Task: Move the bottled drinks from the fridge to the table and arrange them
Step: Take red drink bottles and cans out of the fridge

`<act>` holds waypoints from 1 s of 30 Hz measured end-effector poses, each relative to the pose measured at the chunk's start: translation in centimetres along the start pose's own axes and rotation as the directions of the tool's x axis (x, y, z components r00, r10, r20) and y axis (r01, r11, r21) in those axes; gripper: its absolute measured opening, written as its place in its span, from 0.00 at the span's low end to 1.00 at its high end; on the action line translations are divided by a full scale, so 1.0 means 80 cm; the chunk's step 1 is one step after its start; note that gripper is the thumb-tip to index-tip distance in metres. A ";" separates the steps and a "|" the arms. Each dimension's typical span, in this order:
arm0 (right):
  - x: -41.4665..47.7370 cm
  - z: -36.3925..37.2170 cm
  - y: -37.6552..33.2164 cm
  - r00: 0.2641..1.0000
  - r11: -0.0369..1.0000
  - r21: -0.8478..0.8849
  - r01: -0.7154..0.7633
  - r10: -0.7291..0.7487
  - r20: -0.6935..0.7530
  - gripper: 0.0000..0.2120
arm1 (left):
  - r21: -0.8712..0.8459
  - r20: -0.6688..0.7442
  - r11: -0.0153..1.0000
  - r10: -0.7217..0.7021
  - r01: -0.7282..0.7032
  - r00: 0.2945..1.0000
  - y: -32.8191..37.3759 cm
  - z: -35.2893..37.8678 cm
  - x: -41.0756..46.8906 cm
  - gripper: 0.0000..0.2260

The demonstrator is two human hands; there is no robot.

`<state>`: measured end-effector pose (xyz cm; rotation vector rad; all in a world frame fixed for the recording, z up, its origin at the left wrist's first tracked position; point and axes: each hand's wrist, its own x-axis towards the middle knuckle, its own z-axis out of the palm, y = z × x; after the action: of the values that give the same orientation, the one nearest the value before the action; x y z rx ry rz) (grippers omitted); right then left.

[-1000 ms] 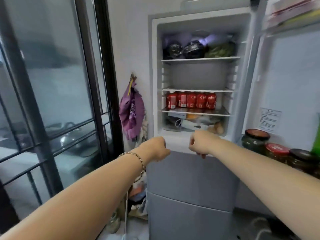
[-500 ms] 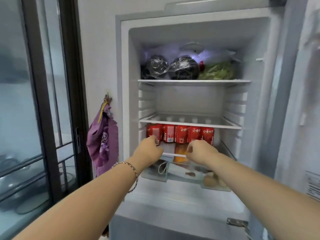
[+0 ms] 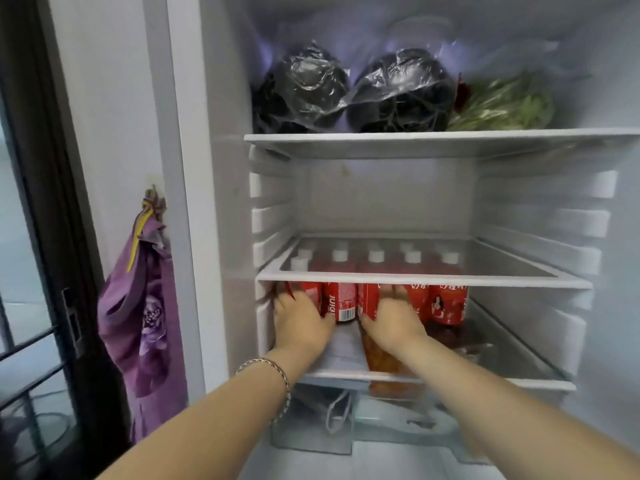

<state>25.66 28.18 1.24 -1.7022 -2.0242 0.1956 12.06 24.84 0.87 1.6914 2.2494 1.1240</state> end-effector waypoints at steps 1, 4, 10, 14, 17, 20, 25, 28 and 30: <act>0.014 0.009 -0.001 1.000 0.999 0.036 -0.028 0.028 -0.002 0.28 | -0.022 -0.006 1.000 0.011 -0.011 1.000 -0.005 0.009 0.011 0.33; 0.047 0.036 0.005 0.993 0.971 0.209 -0.114 0.118 -0.008 0.37 | -0.051 -0.059 0.998 0.045 -0.048 0.997 -0.012 0.023 0.026 0.36; 0.058 0.054 0.030 0.980 0.887 0.432 -0.164 0.195 -0.029 0.43 | -0.231 -0.055 0.972 -0.044 0.031 0.997 -0.005 0.045 0.029 0.33; 0.062 0.059 0.044 0.989 0.870 0.476 -0.125 0.150 -0.015 0.43 | -0.473 0.004 0.880 -0.039 0.037 0.999 -0.007 0.059 0.035 0.35; 0.065 0.065 0.046 0.988 0.855 0.506 -0.113 0.149 -0.032 0.44 | -0.481 -0.030 0.876 -0.035 0.017 0.999 -0.009 0.057 0.033 0.34; 0.075 0.069 0.046 0.985 0.826 0.550 -0.126 0.169 -0.028 0.47 | -0.463 -0.079 0.887 -0.031 -0.009 0.996 -0.012 0.055 0.028 0.34; 0.101 0.056 0.048 0.968 0.778 0.582 -0.236 0.242 0.069 0.47 | -0.382 -0.084 0.924 -0.025 -0.009 0.996 -0.018 0.050 0.021 0.36; 0.109 0.055 0.055 0.961 0.675 0.695 -0.249 0.262 0.090 0.44 | -0.404 -0.097 0.915 -0.032 -0.010 0.995 -0.020 0.051 0.020 0.36; 0.105 0.056 0.059 0.955 0.657 0.706 -0.263 0.279 0.095 0.39 | -0.438 -0.108 0.899 -0.044 -0.008 0.993 -0.022 0.053 0.020 0.35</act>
<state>26.97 38.10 -2.30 -1.4390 -1.3574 0.9371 12.16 28.12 -2.68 1.4489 1.8665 1.6134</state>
